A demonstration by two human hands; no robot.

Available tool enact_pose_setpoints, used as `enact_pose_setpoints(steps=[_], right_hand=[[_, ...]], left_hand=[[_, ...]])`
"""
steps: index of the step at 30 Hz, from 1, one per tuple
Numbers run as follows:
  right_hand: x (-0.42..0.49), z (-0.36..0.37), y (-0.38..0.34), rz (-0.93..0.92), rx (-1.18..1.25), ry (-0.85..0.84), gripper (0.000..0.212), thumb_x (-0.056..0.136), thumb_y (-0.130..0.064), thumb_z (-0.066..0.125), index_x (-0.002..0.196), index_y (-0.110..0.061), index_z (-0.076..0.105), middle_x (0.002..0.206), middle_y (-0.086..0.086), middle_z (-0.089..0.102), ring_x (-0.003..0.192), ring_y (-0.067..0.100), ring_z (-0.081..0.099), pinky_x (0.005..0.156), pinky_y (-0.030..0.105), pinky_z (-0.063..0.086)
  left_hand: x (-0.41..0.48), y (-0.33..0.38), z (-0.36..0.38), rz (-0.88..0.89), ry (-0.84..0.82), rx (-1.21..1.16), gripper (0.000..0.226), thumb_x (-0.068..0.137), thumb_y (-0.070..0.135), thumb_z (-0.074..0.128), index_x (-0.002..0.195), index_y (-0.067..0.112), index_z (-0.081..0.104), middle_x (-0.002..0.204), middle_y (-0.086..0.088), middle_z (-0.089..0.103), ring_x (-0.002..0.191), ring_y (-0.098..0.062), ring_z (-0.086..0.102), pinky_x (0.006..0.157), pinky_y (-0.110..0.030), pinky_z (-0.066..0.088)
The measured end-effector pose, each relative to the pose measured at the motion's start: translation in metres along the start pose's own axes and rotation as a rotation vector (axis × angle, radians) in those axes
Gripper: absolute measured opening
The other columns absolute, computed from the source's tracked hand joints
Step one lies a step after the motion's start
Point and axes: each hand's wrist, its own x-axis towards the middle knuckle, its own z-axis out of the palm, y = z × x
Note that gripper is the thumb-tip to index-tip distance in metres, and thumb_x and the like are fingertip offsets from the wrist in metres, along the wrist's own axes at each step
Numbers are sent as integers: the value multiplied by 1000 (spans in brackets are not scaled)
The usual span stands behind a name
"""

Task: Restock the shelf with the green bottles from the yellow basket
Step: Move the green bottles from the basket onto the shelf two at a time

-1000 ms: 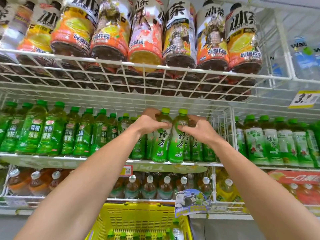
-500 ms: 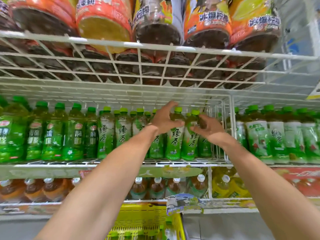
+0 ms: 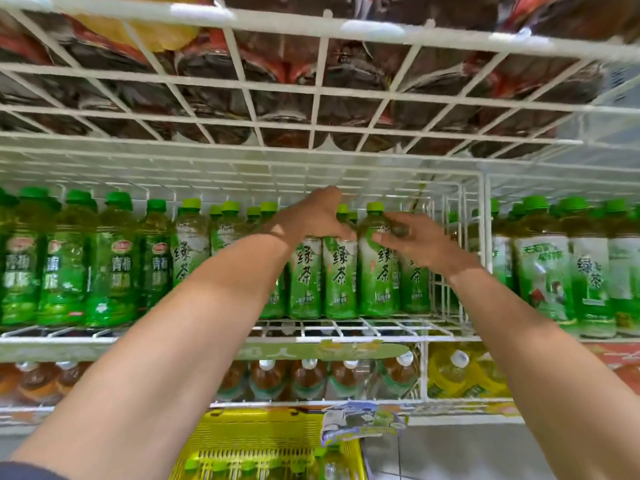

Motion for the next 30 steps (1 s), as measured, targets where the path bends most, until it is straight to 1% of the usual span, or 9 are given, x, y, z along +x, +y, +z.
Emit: enact_pose_setpoints(steps=[3,6,8,15,18,20,23,26,30], right_hand=[[3,1,3,16,1,15,74,78,-56,79,138,-18,61,135,-3,64,117,12,63,98,26,51],[1,4,6,-3,8,42,68,77,-60,79,130,-20,67,122,-5,72,110,12,67,105,44,50],[-2,6,10,-3,1,30,63,78,-57,79,127,-19,69,117,-4,73,106,13,69,103,46,51],[-3,13,3,10,0,64,75,84,-40,78,146,-7,50,142,6,58,124,13,55,113,34,41],[-4,13,-4,39,-28,65,73,85,-39,78,145,-10,51,140,6,60,122,15,55,113,38,41],[-5,11,-8,65,-35,85,70,82,-42,81,142,-15,56,135,2,63,121,18,60,111,42,44],[-4,10,-15,102,-65,86,62,76,-49,82,130,-25,63,121,-7,70,110,16,66,104,44,51],[-7,11,-31,111,-225,100,82,81,-59,70,149,-21,46,147,2,55,130,24,55,112,43,43],[-26,11,-76,63,-516,77,73,97,-48,57,156,-13,32,163,10,30,148,29,31,119,40,30]], left_hand=[[5,-3,0,-11,-37,-15,61,70,44,87,116,18,55,108,-2,60,89,-18,58,56,-29,39],[7,-4,-2,-20,-57,-6,65,71,46,87,119,17,55,108,-2,57,91,-21,58,53,-29,40],[9,-7,0,-13,-56,-3,64,70,49,86,116,18,55,110,-2,59,93,-21,59,57,-31,42],[6,-10,6,8,-27,-5,55,77,47,82,112,17,53,104,0,57,93,-20,57,66,-32,42],[0,-8,6,44,-25,-10,62,81,44,79,130,15,53,123,-4,60,110,-26,59,84,-37,50],[-10,-2,4,73,5,-13,68,88,39,74,143,10,47,140,-11,54,126,-30,53,96,-34,45],[-33,2,-8,80,71,4,63,97,41,63,145,4,45,146,-17,49,130,-31,50,94,-34,41],[-62,1,-24,75,62,46,61,102,43,53,150,7,41,155,-14,43,140,-29,42,108,-33,35],[-110,3,-45,24,75,158,65,104,51,38,155,11,33,161,-14,33,146,-32,34,116,-42,30]])
